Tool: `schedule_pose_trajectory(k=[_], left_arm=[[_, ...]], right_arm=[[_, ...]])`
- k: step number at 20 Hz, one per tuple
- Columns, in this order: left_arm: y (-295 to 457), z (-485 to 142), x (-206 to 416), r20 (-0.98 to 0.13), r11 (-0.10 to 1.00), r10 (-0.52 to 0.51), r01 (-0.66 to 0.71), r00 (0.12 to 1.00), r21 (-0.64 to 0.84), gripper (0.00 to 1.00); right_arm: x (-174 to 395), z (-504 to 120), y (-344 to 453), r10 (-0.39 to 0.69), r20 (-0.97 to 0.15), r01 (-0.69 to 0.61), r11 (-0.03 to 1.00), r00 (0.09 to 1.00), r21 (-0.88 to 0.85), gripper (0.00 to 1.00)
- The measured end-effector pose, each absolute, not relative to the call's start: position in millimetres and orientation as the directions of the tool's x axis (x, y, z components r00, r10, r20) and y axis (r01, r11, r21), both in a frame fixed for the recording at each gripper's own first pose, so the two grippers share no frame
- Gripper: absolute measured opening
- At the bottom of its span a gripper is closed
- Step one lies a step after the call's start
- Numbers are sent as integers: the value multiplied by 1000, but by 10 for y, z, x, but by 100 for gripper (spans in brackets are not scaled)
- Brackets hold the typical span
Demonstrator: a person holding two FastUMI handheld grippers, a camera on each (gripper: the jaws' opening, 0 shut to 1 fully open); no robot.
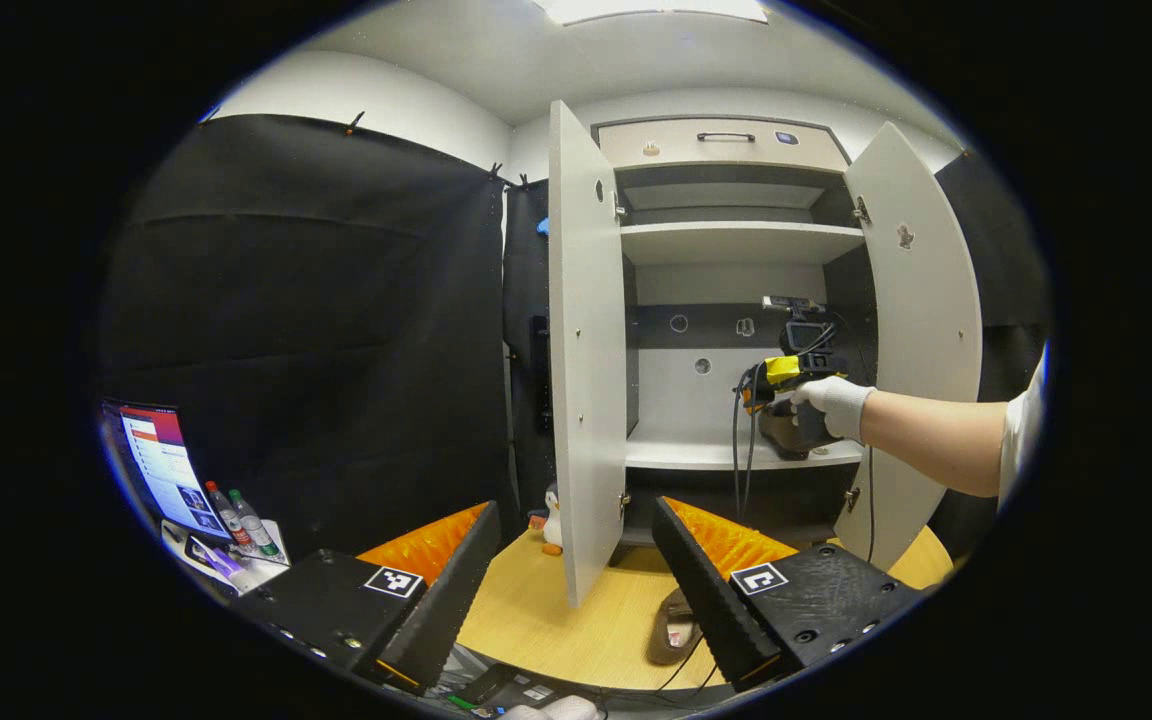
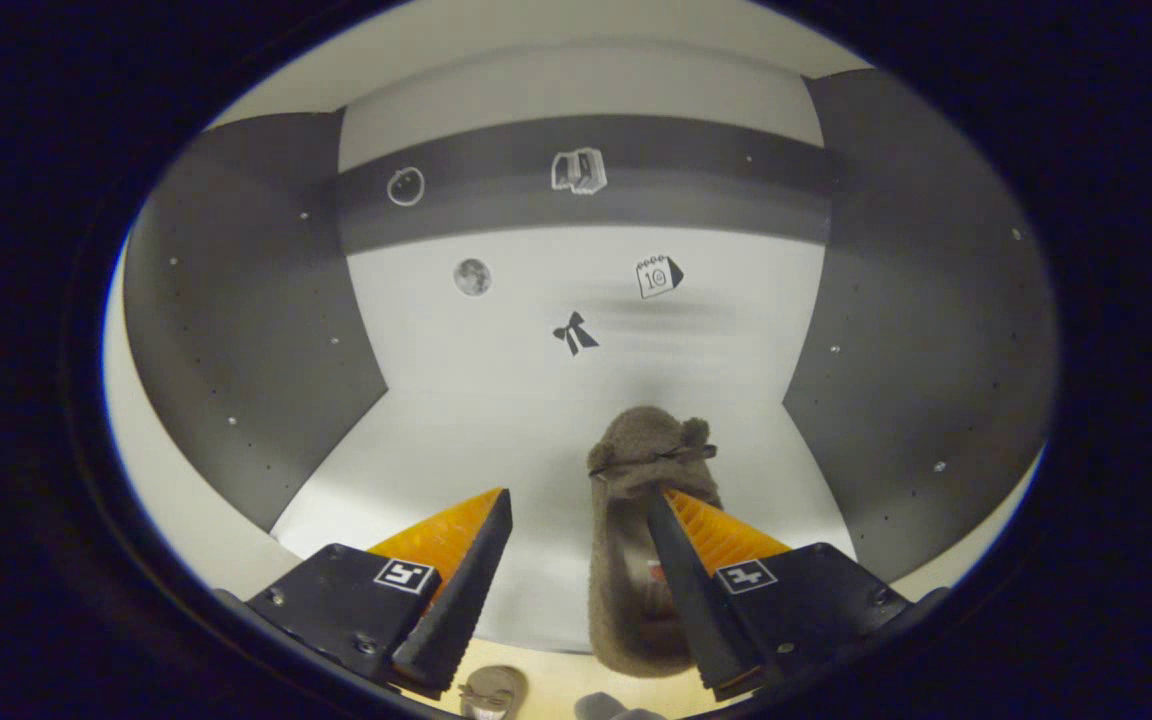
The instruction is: Grab one shoe with the right hand and put it into the shoe cabinet, grab the other shoe with the left hand and put it into the shoe cabinet; then close the right door with the right hand and the left door with the left hand.
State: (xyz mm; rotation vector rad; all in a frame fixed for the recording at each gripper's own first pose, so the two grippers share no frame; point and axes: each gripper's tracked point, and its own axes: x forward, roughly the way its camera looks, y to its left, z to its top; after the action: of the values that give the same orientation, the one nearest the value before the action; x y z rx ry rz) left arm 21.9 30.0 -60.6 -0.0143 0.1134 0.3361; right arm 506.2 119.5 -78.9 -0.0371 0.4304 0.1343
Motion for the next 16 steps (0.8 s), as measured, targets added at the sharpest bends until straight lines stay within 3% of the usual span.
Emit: schedule_pose_trajectory(k=[2, 4, 11, 16], left_arm=[[322, -630, 197, -117, 949, 314, -316, 942, 2, 96], [324, -631, 174, -114, 956, 292, -295, 950, -4, 96], [354, -615, 93, -104, 972, 233, -235, 967, -9, 96], [332, -629, 88, -91, 984, 176, -176, 980, 1, 96]], right_arm=[[4891, -626, 1207, 130, -367, -144, 990, 921, -11, 90], [4727, -479, 1158, 125, -333, -139, 990, 935, -18, 100], [3419, -12, 1020, 153, -116, -154, 988, 981, 3, 100], [2334, -53, 778, 161, -39, -159, 987, 986, 34, 99]])
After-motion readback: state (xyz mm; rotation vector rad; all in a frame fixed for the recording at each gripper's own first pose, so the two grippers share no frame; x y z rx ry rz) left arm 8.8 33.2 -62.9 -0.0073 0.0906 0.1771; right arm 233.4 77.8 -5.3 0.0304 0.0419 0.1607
